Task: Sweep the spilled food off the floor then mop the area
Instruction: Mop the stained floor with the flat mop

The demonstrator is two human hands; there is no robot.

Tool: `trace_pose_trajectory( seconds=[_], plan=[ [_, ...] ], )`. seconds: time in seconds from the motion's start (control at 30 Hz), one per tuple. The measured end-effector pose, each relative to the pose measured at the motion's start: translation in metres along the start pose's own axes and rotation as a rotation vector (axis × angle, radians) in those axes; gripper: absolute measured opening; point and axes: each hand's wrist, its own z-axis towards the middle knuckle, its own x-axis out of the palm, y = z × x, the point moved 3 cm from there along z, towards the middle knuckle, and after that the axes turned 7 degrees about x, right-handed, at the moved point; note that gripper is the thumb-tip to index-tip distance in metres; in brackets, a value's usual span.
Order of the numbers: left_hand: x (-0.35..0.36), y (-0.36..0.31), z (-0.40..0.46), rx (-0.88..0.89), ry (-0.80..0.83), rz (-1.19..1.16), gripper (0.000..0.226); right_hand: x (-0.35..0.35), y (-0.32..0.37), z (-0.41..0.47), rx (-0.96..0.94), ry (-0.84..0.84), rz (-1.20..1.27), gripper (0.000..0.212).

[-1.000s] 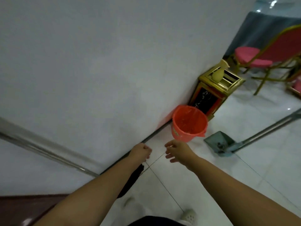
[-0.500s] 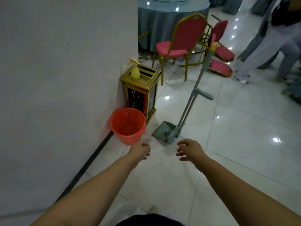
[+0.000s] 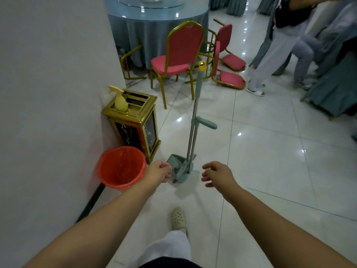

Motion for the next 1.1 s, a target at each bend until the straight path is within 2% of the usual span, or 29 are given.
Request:
trace_pose_trajectory(
  seconds=[0.3,0.5,0.6,0.7,0.77,0.83,0.93,1.1],
  plan=[
    [0.043,-0.084,0.124,0.032,-0.034,-0.129,0.015,-0.061,0.07,0.117,0.0,-0.049,-0.074,0.021],
    [0.05,-0.149,0.191,0.169,-0.074,-0.161,0.018,-0.073,0.102,0.189,-0.01,-0.081,-0.091,0.02],
    [0.057,-0.176,0.213,0.262,-0.071,-0.088,0.031,-0.076,0.104,0.214,0.003,-0.086,-0.129,0.019],
    [0.066,-0.195,0.229,0.361,-0.039,-0.019,0.048,-0.082,0.105,0.237,-0.018,-0.126,-0.266,0.019],
    [0.07,-0.204,0.236,0.389,-0.005,-0.037,0.051,-0.084,0.105,0.252,-0.044,-0.15,-0.439,0.024],
    [0.074,-0.209,0.239,0.387,0.02,-0.081,0.046,-0.084,0.102,0.269,-0.018,-0.1,-0.571,0.036],
    [0.08,-0.216,0.239,0.387,0.014,-0.074,0.027,-0.08,0.097,0.289,0.078,0.028,-0.627,0.055],
    [0.1,-0.218,0.23,0.394,-0.058,0.013,0.017,-0.088,0.086,0.315,0.19,0.232,-0.485,0.059]
  ],
)
